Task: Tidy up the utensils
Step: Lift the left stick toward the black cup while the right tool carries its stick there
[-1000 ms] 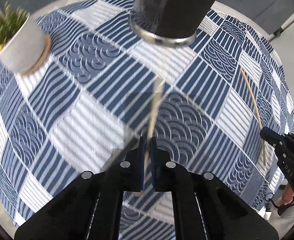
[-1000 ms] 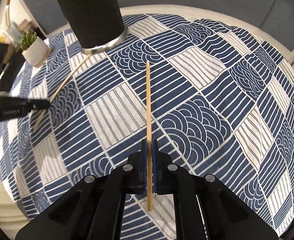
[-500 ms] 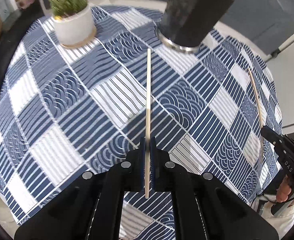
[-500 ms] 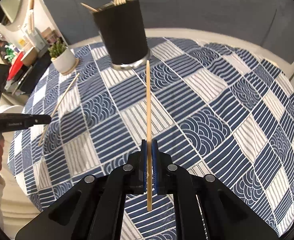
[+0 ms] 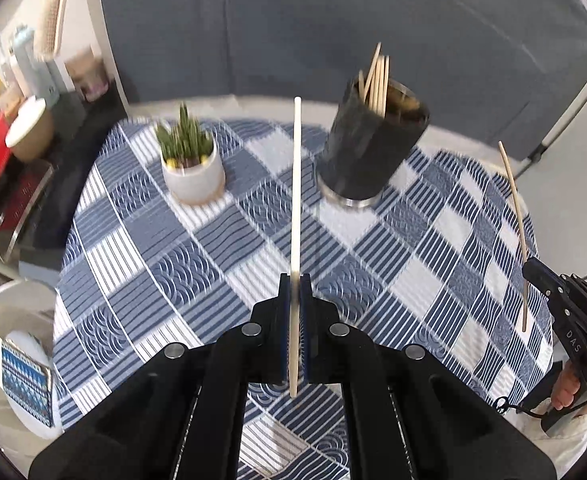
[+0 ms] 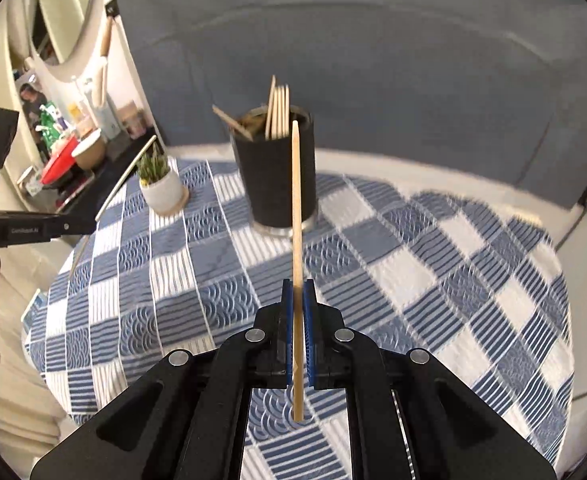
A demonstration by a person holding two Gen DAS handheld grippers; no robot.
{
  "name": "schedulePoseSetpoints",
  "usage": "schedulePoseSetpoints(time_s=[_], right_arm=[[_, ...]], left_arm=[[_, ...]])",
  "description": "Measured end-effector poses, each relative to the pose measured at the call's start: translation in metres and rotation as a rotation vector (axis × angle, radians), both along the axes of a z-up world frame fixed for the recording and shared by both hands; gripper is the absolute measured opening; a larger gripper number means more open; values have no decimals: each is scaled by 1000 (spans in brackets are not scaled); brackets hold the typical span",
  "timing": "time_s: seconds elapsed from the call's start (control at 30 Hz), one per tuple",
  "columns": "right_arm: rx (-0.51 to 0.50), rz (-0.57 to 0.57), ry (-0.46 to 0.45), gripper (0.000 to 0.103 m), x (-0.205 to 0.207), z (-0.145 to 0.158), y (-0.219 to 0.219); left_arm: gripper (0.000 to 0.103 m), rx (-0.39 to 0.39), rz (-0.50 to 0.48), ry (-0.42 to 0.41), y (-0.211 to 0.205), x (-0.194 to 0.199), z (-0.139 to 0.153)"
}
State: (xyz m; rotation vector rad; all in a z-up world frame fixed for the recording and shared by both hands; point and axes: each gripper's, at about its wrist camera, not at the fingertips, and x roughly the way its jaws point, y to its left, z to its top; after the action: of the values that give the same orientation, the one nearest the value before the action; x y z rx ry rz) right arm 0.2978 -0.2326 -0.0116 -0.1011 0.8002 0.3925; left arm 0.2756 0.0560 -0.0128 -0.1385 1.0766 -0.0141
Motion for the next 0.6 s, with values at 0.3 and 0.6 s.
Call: schedulePoseSetpoints(time_s=[0.3, 0.6], right_arm=[[6, 41, -108, 5, 42, 50, 12], [-17, 79, -152, 5, 86, 70, 33]], left_arm=[[5, -14, 6, -106, 8, 44, 57], [5, 36, -16, -134, 1, 94, 80]])
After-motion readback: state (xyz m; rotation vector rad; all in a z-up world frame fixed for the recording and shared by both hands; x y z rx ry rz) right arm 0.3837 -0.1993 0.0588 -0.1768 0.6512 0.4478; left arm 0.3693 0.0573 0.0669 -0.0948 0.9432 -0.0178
